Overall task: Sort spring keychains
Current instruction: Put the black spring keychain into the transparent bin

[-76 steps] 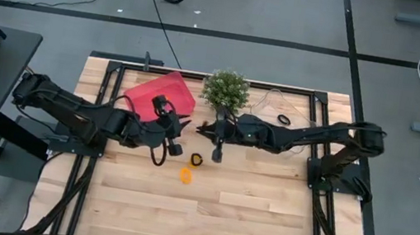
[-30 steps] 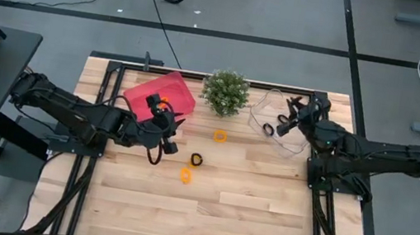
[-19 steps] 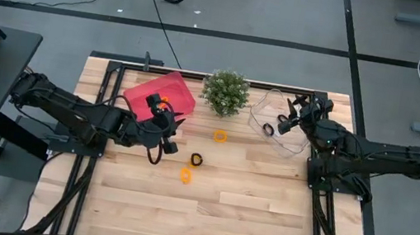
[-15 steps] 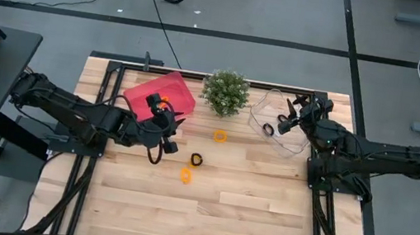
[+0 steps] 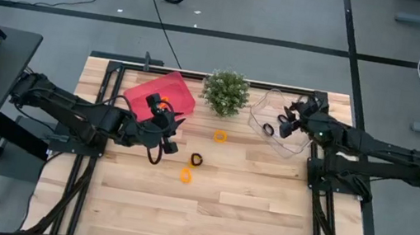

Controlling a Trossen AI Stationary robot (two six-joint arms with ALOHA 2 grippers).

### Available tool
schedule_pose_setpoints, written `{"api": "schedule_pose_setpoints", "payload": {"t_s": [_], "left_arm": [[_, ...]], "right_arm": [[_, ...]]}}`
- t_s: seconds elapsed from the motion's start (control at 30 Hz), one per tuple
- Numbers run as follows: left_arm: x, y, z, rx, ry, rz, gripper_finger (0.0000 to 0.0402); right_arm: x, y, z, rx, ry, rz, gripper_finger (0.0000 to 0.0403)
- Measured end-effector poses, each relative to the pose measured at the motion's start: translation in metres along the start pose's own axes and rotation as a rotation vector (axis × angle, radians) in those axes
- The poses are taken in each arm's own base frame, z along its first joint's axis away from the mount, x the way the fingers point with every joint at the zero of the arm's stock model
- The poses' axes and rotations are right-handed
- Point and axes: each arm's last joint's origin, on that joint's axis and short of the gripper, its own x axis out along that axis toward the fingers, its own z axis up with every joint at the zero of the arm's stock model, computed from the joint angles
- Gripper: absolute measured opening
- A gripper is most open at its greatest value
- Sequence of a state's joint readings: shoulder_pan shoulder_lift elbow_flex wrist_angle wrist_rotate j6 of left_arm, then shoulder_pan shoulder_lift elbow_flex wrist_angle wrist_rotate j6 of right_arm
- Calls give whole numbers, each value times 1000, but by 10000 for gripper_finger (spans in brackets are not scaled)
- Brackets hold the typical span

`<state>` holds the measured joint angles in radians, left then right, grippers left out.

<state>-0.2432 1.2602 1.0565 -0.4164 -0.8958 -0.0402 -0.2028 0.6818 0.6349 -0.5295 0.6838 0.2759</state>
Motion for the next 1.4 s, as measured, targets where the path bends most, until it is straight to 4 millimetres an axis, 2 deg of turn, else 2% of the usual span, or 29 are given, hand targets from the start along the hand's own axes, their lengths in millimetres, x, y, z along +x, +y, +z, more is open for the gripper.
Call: {"api": "schedule_pose_setpoints", "payload": {"t_s": [0.13, 0.3, 0.5, 0.83, 1.17, 1.4], "left_arm": [[0, 0, 0, -1, -1, 0, 80], [0, 0, 0, -1, -1, 0, 80], [0, 0, 0, -1, 0, -2, 80], [0, 0, 0, -1, 0, -2, 80], [0, 0, 0, -1, 0, -6, 80], [0, -2, 0, -16, 4, -68, 80]], "right_arm": [[4, -5, -5, 33, 163, -45, 153], [12, -7, -15, 99, 357, -8, 153], [20, -6, -18, 86, 427, -1, 153], [23, -6, -12, 35, 376, 26, 153], [28, 1, 5, 8, 203, 90, 153], [30, 4, 19, -25, 56, 126, 153]]}}
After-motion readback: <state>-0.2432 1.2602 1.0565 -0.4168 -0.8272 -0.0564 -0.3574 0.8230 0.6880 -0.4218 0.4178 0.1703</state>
